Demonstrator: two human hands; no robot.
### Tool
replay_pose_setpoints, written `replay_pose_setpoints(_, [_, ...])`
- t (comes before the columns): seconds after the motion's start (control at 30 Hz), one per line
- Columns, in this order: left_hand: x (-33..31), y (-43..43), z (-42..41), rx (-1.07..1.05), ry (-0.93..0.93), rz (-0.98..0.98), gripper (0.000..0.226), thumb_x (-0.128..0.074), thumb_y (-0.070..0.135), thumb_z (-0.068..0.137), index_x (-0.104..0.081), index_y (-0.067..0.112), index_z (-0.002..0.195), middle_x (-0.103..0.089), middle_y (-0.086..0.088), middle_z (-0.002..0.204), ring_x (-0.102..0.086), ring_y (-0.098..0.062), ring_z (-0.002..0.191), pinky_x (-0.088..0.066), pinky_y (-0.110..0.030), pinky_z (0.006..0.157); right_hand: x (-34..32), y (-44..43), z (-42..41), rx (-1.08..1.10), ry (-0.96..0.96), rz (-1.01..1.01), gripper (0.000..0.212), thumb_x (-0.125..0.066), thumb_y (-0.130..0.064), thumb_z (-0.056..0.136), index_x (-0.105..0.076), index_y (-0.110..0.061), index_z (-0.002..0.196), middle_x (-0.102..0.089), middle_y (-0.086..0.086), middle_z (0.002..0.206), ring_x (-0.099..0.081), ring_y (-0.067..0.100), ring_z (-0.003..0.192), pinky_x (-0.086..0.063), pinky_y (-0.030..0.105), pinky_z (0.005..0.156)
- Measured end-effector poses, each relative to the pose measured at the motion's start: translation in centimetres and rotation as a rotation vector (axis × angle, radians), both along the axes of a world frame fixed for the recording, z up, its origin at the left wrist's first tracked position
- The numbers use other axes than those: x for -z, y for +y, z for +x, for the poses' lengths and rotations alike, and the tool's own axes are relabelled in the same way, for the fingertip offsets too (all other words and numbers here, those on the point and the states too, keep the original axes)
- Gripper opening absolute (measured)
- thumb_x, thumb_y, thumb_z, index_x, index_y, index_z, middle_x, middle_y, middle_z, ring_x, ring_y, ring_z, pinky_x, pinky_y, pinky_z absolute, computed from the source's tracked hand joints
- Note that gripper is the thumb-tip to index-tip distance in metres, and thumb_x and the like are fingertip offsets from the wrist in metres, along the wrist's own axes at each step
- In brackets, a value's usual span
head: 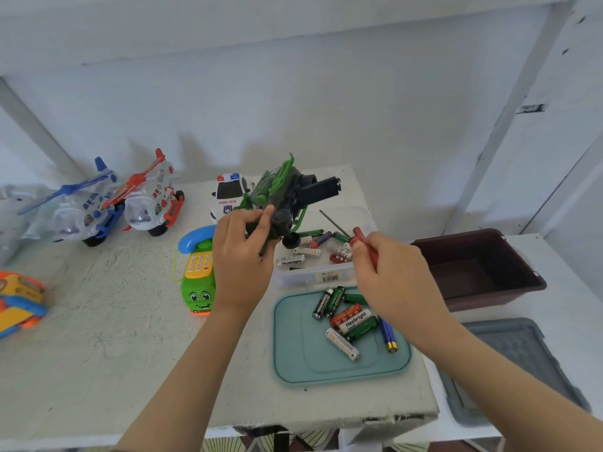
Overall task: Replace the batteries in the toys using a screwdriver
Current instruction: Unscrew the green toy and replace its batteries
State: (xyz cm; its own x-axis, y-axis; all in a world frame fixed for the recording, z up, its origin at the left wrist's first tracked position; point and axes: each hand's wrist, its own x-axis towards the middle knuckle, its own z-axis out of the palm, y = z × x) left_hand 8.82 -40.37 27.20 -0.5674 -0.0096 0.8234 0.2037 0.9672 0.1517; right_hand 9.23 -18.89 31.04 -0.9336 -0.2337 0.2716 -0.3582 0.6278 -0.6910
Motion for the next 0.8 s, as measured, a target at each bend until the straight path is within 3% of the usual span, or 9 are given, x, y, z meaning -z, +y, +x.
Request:
replay_pose_setpoints(0.17, [0.2,-0.6,0.0,0.001,0.036,-0.124,0.031,-0.073,0.004,0.085,-0.069,-0.002,0.116,-0.064,-0.017,0.092,-0.054,-0.032,0.089,-0.042,-0.035,0.081,0.2,-0.3,0.1,-0.124,-0.032,-0.062,0.030,-0.048,-0.028,0.098,-0.057,-0.011,0.075,-0.049,0.000,0.053,-0.042,0.010,0.049,-0.034,0.025,0.050])
replay_pose_setpoints(0.37, [0.0,-0.4,0.3,0.051,0.089,-0.240,0.031,-0.076,0.002,0.084,-0.069,-0.003,0.114,-0.066,-0.017,0.090,-0.052,-0.029,0.091,-0.048,-0.042,0.085,0.7,-1.3,-0.7,-0.131,-0.156,-0.144,0.030,-0.049,-0.025,0.098,-0.063,-0.007,0.079,-0.045,-0.003,0.053,-0.045,0.003,0.052,-0.024,0.006,0.061])
replay_pose_setpoints(0.6, [0.4,-0.6,0.8,0.056,0.093,-0.255,0.035,-0.079,0.002,0.081,-0.070,-0.001,0.115,-0.067,-0.017,0.092,-0.052,-0.030,0.096,-0.050,-0.051,0.088,1.3,-1.6,-1.3,-0.051,-0.208,-0.196,0.036,-0.045,-0.026,0.099,-0.062,0.002,0.084,-0.045,0.000,0.057,-0.039,0.001,0.046,-0.031,0.011,0.047])
replay_pose_setpoints(0.67, [0.3,-0.6,1.0,0.066,0.075,-0.199,0.032,-0.075,0.005,0.084,-0.069,-0.002,0.115,-0.065,-0.017,0.092,-0.053,-0.030,0.093,-0.049,-0.048,0.086,1.4,-1.5,-1.1,-0.033,-0.232,-0.207,0.037,-0.043,-0.027,0.100,-0.061,0.001,0.085,-0.045,-0.001,0.058,-0.037,0.001,0.044,-0.031,0.011,0.046])
replay_pose_setpoints(0.8, [-0.9,-0.1,1.6,0.028,0.023,-0.032,0.034,-0.071,0.013,0.081,-0.069,-0.004,0.110,-0.060,-0.018,0.089,-0.046,-0.025,0.089,-0.033,-0.026,0.085,1.3,-1.0,-0.5,-0.029,-0.297,-0.280,0.033,-0.041,-0.028,0.100,-0.061,-0.011,0.081,-0.047,-0.002,0.060,-0.036,0.004,0.048,-0.030,0.014,0.047])
